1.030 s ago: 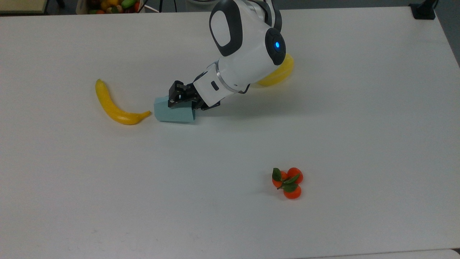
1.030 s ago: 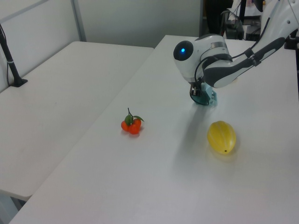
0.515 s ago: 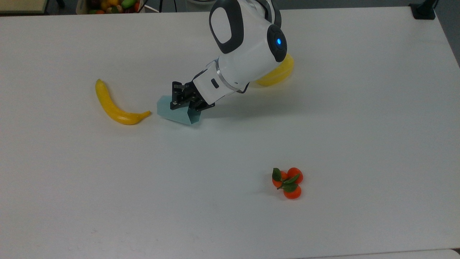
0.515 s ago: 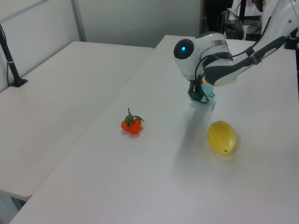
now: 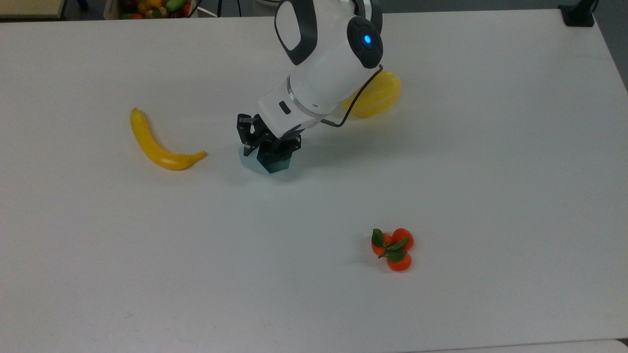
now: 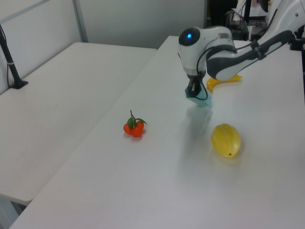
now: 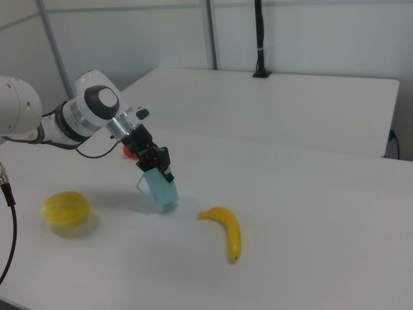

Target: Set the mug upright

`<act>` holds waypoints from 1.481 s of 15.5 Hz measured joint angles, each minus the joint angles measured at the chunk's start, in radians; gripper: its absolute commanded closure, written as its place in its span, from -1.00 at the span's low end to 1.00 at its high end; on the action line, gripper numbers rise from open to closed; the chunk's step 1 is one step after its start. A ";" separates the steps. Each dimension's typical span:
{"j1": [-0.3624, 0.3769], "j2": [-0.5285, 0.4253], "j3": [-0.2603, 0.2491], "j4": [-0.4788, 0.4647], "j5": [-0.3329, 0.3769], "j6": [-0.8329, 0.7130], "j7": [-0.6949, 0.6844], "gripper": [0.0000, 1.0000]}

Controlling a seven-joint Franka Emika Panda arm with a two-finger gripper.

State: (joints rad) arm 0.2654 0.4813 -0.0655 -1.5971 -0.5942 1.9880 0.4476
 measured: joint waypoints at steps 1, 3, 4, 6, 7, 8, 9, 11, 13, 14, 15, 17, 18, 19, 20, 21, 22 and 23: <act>-0.009 -0.002 -0.002 0.000 0.028 0.040 0.000 0.93; -0.025 -0.002 -0.008 -0.002 0.082 0.129 0.001 0.75; -0.030 -0.002 -0.014 -0.004 0.108 0.167 0.001 0.54; -0.041 -0.002 -0.020 -0.005 0.158 0.215 0.002 -0.13; -0.046 -0.002 -0.023 -0.005 0.181 0.228 0.002 -0.51; -0.050 -0.003 -0.025 -0.004 0.201 0.234 0.003 -0.80; -0.054 -0.003 -0.029 -0.004 0.214 0.236 0.003 -0.95; -0.057 -0.009 -0.042 -0.003 0.245 0.236 0.004 -0.96; -0.071 -0.027 -0.046 -0.003 0.292 0.236 0.000 -0.98; -0.080 -0.041 -0.047 -0.003 0.313 0.226 -0.016 -1.00; -0.088 -0.054 -0.047 -0.003 0.331 0.207 -0.037 -1.00; -0.099 -0.079 -0.053 -0.003 0.375 0.160 -0.087 -1.00; -0.101 -0.093 -0.062 -0.003 0.406 0.137 -0.113 -1.00; -0.103 -0.108 -0.074 -0.002 0.449 0.108 -0.146 -1.00; -0.107 -0.124 -0.088 -0.001 0.498 0.076 -0.184 -1.00; -0.115 -0.141 -0.099 0.003 0.549 0.044 -0.219 -1.00; -0.133 -0.161 -0.106 0.010 0.603 0.005 -0.251 -1.00; -0.156 -0.183 -0.109 0.017 0.646 -0.030 -0.274 -1.00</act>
State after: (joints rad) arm 0.1091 0.2987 -0.1740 -1.5796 0.0516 1.9579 0.1734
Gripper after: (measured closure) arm 0.000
